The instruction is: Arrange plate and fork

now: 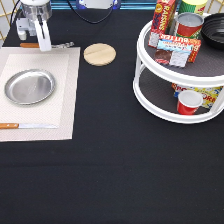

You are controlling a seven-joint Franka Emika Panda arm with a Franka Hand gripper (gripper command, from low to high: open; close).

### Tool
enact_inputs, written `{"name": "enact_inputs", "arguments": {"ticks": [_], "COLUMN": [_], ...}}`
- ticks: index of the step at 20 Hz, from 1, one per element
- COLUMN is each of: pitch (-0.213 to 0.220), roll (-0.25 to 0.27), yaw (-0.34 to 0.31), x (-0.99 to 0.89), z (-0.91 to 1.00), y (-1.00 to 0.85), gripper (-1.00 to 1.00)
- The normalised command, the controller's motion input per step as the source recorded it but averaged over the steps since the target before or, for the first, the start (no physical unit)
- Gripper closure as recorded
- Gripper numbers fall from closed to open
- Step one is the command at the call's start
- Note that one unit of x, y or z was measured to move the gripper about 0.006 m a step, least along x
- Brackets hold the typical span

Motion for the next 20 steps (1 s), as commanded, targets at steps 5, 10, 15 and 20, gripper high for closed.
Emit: {"name": "enact_inputs", "arguments": {"ticks": [5, 10, 15, 20], "pitch": [-0.023, -0.006, 0.000, -0.005], "roll": [0.061, 0.108, 0.112, 0.007], "yaw": [-0.081, -0.014, -0.019, -0.119], "x": [0.16, 0.21, 0.26, 0.02], "z": [-0.17, -0.11, 0.00, -0.05], "y": [-0.59, -0.73, -0.43, 0.17], "gripper": [1.00, 1.00, 1.00, -1.00]}}
